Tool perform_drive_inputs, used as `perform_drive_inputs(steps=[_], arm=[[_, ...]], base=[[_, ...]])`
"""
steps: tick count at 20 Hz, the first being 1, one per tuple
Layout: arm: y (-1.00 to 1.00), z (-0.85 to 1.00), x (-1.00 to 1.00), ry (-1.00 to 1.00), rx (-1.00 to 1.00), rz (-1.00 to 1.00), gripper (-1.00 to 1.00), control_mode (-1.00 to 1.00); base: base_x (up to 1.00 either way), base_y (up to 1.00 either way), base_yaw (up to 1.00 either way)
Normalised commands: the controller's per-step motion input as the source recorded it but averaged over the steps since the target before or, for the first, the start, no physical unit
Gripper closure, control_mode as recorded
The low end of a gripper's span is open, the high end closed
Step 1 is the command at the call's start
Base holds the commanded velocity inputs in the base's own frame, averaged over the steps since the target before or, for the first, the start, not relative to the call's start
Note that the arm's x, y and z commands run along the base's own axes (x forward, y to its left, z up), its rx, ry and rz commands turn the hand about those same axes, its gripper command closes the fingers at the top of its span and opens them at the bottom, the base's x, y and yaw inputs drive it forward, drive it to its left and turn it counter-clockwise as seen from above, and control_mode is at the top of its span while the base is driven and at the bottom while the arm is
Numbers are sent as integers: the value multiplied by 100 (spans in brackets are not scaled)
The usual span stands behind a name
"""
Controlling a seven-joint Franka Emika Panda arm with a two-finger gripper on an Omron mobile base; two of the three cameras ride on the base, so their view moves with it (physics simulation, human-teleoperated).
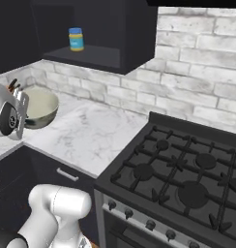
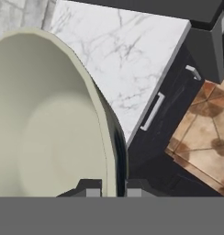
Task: Pick the mug and place it in the sink. Pick the bowl and place it in the open cabinet and then close the cabinet.
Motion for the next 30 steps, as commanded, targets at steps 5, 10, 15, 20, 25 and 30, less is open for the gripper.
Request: perform_drive_inputs(steps=[5,10,15,20,25,30], arm=[[0,0,0,0,0,0,100,100],[0,0,0,0,0,0,100,100],[0,0,0,0,0,0,100,100],[0,0,0,0,0,0,100,100],[0,0,0,0,0,0,100,100],[0,0,0,0,0,0,100,100]], base=[[100,98,0],[100,82,0],[100,58,-8],[100,100,11],[98,66,25],[88,21,40]])
